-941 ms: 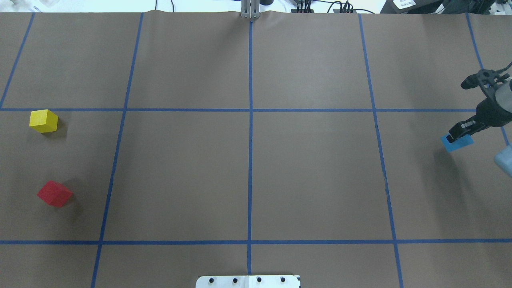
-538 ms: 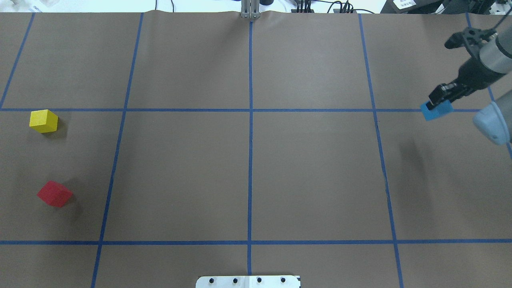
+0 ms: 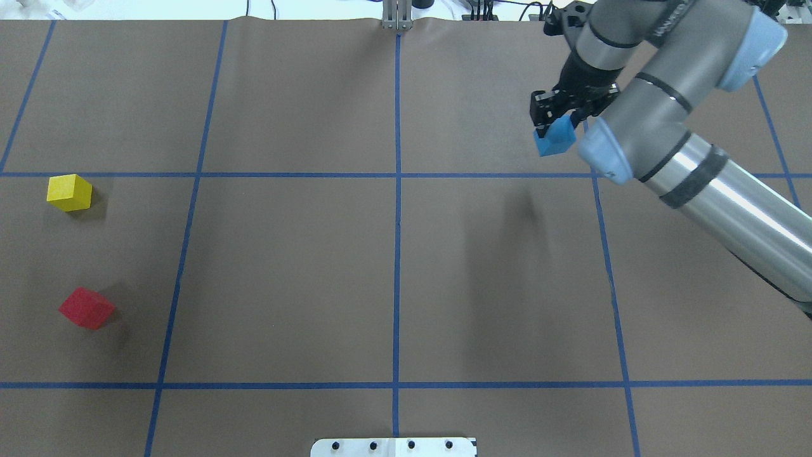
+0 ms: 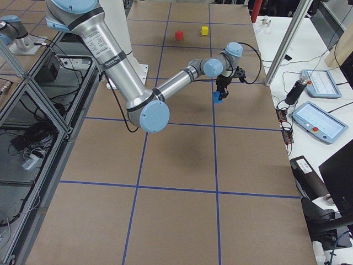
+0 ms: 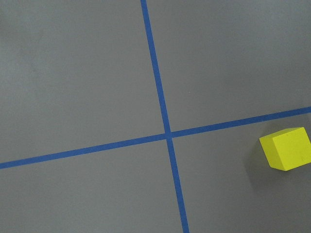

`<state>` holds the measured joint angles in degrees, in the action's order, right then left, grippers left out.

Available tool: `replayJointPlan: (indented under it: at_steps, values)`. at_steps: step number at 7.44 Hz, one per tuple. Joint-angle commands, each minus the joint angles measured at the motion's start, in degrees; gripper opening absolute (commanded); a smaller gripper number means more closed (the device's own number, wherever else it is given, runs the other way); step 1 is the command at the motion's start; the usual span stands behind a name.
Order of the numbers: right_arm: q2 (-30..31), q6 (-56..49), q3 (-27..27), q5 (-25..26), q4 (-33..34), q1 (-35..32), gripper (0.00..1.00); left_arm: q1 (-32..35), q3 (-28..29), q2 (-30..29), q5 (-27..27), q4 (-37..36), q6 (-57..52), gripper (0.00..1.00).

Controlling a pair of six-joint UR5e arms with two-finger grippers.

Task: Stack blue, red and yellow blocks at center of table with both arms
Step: 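Lift the blue cube with the right gripper and carry it toward table center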

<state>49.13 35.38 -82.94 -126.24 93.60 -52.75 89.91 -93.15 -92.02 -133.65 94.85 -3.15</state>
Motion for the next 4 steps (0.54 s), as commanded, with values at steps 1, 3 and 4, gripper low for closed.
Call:
replayJointPlan:
  at_steps: [1,3,4]
  values:
    - [-11.1,8.7,10.8,6.6,-3.1,6.9,0.0,0.0,0.1,0.1,0.0,0.1,0.5,1.0]
    - [-15.5,11.4,14.7,7.2,-4.8,8.9,0.0,0.1,0.2,0.1,0.0,0.1,0.5,1.0]
    - [-17.1,12.9,16.3,7.0,-4.8,9.9,0.0,0.0,0.2,0.1,0.0,0.1,0.5,1.0]
